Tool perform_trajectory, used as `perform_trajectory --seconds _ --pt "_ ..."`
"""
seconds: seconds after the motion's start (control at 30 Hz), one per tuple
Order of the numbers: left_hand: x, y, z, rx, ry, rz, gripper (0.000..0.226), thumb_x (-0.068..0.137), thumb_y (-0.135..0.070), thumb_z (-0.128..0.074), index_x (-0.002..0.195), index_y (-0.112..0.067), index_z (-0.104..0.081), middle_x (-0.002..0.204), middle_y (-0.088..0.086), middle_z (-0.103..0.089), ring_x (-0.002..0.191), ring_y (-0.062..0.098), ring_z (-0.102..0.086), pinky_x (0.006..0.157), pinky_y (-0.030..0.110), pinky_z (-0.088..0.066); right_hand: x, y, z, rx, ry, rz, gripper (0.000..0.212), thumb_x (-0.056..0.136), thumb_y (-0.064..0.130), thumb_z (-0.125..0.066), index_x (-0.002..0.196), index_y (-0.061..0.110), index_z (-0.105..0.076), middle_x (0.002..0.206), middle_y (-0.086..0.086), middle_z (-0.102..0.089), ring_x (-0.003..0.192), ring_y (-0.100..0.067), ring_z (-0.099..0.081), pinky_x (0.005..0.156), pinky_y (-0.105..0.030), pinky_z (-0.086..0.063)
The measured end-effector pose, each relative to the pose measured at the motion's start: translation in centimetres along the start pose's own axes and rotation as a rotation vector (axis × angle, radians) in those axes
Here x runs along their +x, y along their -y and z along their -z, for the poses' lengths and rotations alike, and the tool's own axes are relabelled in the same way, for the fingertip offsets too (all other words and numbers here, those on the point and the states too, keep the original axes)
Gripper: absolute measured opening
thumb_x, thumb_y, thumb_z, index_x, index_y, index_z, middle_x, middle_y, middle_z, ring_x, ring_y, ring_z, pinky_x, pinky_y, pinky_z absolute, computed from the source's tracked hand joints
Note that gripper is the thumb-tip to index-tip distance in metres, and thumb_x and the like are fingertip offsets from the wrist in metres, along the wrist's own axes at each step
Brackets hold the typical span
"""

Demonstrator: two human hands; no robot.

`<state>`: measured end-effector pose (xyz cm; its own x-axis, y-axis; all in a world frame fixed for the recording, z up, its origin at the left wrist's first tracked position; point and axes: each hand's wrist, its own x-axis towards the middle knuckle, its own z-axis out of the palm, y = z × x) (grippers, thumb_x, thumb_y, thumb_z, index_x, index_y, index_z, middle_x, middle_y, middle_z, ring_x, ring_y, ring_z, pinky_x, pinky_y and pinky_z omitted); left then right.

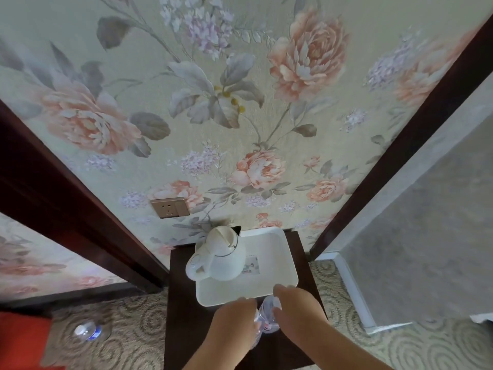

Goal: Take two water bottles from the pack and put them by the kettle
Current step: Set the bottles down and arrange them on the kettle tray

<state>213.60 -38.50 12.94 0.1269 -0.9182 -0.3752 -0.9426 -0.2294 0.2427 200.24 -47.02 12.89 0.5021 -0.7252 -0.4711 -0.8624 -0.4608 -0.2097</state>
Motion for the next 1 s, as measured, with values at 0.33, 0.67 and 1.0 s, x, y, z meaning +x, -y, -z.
perform_trajectory --seconds 0.33,0.67,1.0 --pt "9.8 -0.6 12.0 0.077 -0.163 -0.128 0.011 0.095 -0.017 -0.067 0.104 -0.013 -0.064 0.096 0.004 -0.069 0.09 0.023 -0.069 0.064 0.026 -0.04 7.2 -1.4 13.2 0.126 -0.192 -0.03 0.015 0.09 0.03 -0.067 0.104 0.025 -0.067 0.089 0.007 -0.062 0.082 -0.012 -0.062 0.06 -0.017 -0.044" --pt "20.5 0.8 9.4 0.034 -0.16 0.008 0.014 0.098 -0.015 -0.059 0.112 -0.014 -0.061 0.111 0.004 -0.068 0.106 0.025 -0.065 0.08 0.029 -0.047 17.6 -4.7 11.5 0.158 -0.119 -0.022 0.021 0.094 0.023 -0.063 0.112 0.014 -0.067 0.104 -0.005 -0.069 0.093 -0.025 -0.065 0.077 -0.035 -0.058" --pt "22.7 2.8 5.6 -0.028 -0.189 0.026 0.022 0.097 -0.027 -0.063 0.117 -0.018 -0.062 0.095 0.001 -0.064 0.096 0.023 -0.066 0.068 0.026 -0.037 20.9 -4.9 9.7 0.07 -0.098 0.06 0.02 0.1 0.024 -0.059 0.116 0.014 -0.066 0.108 -0.007 -0.072 0.102 -0.028 -0.068 0.083 -0.038 -0.06"
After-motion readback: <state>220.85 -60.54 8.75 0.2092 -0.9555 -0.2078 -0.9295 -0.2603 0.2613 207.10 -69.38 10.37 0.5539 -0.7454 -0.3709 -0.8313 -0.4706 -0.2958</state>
